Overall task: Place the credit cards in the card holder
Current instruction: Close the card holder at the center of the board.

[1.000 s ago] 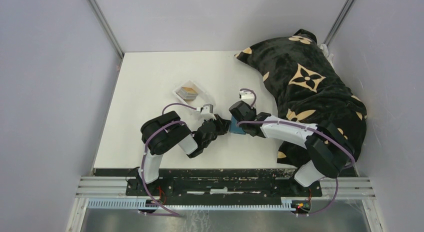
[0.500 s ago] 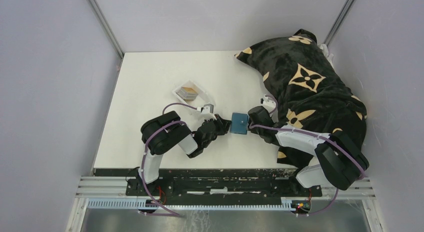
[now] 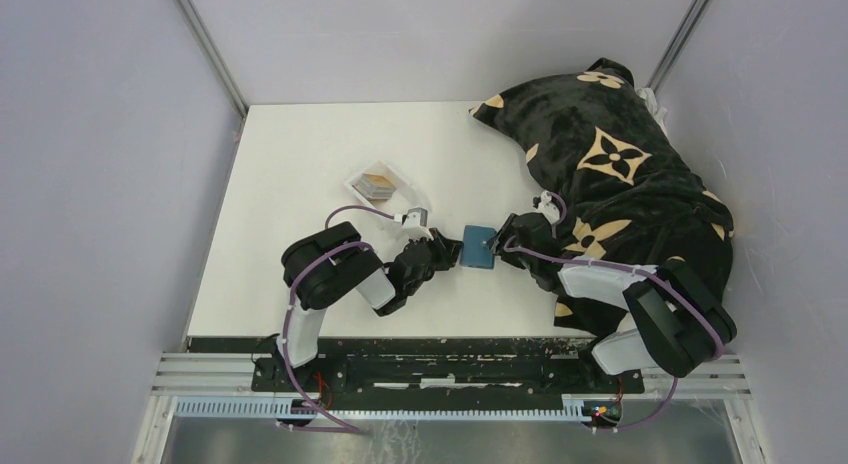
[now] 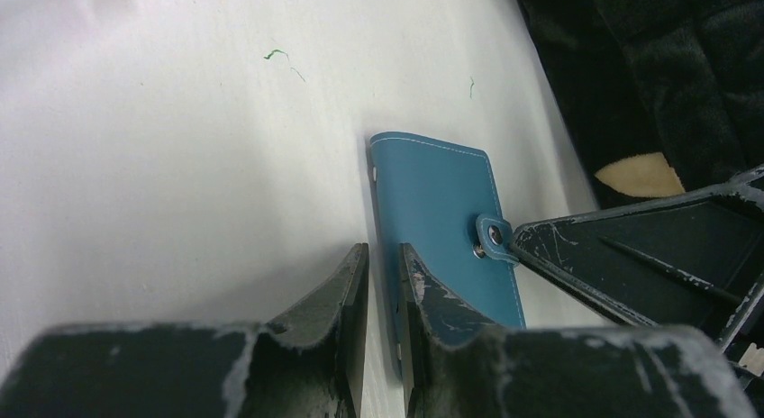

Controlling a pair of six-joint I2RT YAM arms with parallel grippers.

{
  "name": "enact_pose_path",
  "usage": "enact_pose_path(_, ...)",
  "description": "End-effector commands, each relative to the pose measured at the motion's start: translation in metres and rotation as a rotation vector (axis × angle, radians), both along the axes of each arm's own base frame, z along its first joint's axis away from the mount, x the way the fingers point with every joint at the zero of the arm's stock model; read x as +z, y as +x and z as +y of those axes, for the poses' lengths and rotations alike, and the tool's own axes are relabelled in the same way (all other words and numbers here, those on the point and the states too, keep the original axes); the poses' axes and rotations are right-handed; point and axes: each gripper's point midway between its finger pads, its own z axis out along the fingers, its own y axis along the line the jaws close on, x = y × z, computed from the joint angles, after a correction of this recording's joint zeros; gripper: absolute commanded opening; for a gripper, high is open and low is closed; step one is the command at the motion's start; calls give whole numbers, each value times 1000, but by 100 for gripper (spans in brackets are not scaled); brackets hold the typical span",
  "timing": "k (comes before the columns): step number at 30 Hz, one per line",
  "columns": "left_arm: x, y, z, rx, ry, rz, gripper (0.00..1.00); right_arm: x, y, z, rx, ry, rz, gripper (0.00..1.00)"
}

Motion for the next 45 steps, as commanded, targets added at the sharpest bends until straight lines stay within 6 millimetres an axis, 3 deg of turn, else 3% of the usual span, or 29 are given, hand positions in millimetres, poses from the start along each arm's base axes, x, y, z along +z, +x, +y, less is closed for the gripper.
enact_pose_path(1, 6, 3, -5, -21, 14, -49, 25, 15, 12, 7, -17, 97, -59, 54)
enact_pose_path(11, 6, 3, -4, -18, 22, -53, 25, 9, 23, 8, -63, 192, -30, 54)
enact_pose_path(28, 3, 3, -6, -19, 11, -46, 25, -1, 5, 3, -72, 221, 0, 54)
enact_pose_path(45, 5, 2, -11, -28, 9, -52, 25, -19, -3, 18, -23, 213, 45, 52)
